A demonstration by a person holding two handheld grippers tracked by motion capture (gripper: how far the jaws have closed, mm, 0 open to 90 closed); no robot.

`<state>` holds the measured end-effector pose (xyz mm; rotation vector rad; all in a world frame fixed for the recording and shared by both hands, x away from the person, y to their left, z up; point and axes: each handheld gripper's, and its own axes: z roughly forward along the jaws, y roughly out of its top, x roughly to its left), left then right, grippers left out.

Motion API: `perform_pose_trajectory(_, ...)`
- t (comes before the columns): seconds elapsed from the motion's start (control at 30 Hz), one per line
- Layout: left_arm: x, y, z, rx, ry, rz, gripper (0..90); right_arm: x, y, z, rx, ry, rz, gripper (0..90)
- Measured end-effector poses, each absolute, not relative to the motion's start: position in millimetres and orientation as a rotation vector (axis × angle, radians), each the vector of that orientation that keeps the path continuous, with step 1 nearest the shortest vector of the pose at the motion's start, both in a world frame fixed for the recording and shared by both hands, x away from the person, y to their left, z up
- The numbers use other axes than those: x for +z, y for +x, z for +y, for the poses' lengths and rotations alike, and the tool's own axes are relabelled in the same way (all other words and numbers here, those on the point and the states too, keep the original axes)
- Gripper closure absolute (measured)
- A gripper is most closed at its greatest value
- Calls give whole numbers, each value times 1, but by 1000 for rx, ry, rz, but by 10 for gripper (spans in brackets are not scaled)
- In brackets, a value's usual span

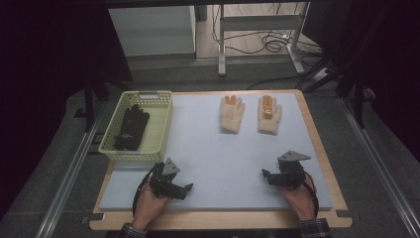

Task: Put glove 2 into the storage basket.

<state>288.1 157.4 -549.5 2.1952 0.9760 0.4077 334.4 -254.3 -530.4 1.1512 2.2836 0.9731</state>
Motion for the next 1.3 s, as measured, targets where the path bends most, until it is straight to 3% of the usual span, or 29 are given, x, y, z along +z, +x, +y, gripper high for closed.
perform_pose_trajectory(0.33,-551,291,159,360,2186,989,13,-518,355,-240,1024,1133,2327,367)
perform_pose_trajectory(1.03,-551,291,160,359,2183,989,16,-507,439,-185,1062,1089,2389,756)
perform_pose_trajectory(1.3,-551,291,160,358,2183,990,16,-508,465,-166,1043,1086,2383,750)
